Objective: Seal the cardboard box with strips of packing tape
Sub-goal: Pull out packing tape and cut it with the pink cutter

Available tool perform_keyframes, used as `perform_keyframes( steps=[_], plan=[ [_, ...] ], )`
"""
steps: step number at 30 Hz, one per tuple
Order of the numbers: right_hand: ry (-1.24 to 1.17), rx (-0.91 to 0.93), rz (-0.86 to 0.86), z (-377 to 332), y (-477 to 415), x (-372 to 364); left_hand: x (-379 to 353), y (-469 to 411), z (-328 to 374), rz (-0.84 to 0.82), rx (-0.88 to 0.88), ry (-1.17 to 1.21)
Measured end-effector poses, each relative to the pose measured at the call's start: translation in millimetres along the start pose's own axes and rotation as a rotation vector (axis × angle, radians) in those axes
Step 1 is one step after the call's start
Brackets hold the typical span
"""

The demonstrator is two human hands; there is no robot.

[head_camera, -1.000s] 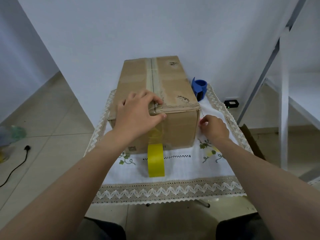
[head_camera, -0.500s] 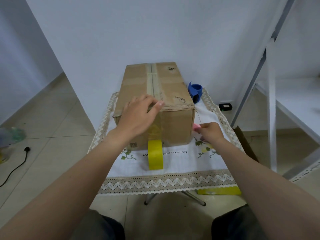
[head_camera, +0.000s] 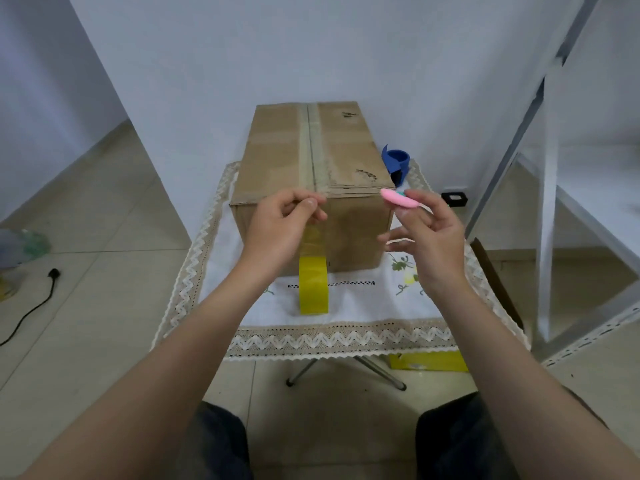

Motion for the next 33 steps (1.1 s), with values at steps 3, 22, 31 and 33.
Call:
perform_keyframes(
  steps=[3, 22, 31, 33],
  plan=[
    [-0.006, 0.029, -0.102, 4.0, 3.4, -16.4, -3.4, 4.8, -9.4, -0.011, 0.071, 0.12],
    [0.005, -0.102, -0.262, 54.0, 24.6, -71.9, -11.6, 10.6, -59.8, -0.054, 0.085, 0.193],
    [0.185, -0.087, -0.329, 51.6, 27.1, -71.8, -9.4, 20.1, -54.2, -0.096, 0.017, 0.134],
    [0.18, -0.168, -0.352, 56.9, 28.5, -69.3, -10.8, 20.9, -54.2, -0.092, 0.018, 0.148]
  ],
)
Point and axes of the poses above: each hand's wrist, its own y-axis away from the middle knuckle, its own x-axis out of the back of the hand, z = x × y, the point moved 7 cm from there along -y, towards the middle knuckle, and after that the axes turned 8 degrees about z, right-handed, at the moved point
